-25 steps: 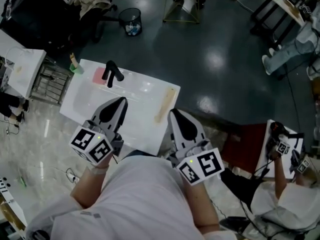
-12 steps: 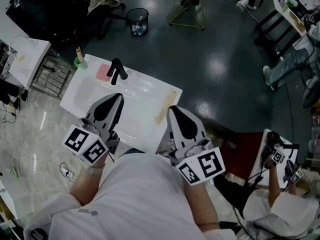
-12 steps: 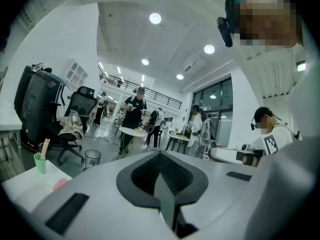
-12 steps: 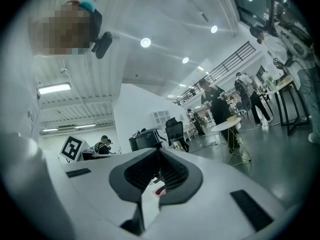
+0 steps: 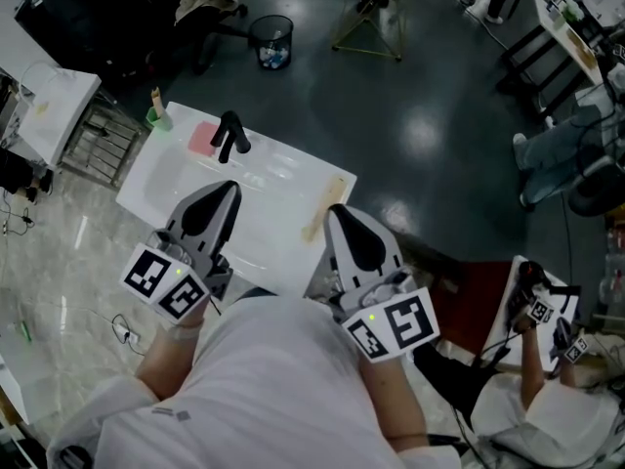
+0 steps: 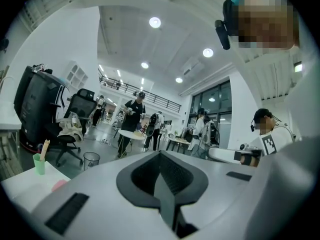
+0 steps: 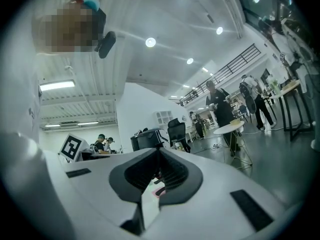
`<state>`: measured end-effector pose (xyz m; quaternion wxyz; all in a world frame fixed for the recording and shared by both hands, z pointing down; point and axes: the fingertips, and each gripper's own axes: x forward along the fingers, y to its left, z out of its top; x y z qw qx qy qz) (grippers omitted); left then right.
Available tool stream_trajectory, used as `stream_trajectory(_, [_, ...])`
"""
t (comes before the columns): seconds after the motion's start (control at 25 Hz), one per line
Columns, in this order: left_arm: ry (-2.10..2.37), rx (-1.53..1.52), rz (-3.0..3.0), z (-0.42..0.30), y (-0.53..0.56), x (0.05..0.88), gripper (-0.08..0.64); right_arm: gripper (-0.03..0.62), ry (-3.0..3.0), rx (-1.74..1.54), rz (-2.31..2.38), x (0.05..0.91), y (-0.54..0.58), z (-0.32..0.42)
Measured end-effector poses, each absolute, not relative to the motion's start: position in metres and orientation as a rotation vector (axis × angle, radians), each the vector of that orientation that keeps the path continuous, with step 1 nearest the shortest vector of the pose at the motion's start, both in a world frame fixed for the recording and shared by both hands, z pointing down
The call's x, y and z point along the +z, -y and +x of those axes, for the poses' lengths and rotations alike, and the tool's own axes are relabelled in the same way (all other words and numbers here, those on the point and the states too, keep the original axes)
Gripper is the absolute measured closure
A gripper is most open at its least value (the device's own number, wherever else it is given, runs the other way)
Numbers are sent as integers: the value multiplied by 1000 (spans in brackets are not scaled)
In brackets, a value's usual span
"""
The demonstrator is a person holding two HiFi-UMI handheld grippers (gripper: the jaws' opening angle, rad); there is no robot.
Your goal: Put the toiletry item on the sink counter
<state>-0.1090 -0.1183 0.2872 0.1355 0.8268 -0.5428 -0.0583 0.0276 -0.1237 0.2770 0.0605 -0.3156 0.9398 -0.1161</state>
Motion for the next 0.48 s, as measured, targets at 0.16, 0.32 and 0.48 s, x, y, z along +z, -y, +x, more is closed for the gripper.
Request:
stream_trajectory(0.16, [1557,-185,2393,-110,117,287,543,565,-2848,-361,-966,280,125,26])
stream_trajectory(0.32, [1553,-179,2395,-110,117,288,543,565,-2852,-369,-960,282,124,24])
stream_trajectory(0.48, [1541,-178,2399,-108,117,288,543,565,-2847,-371,-967,282,124,25])
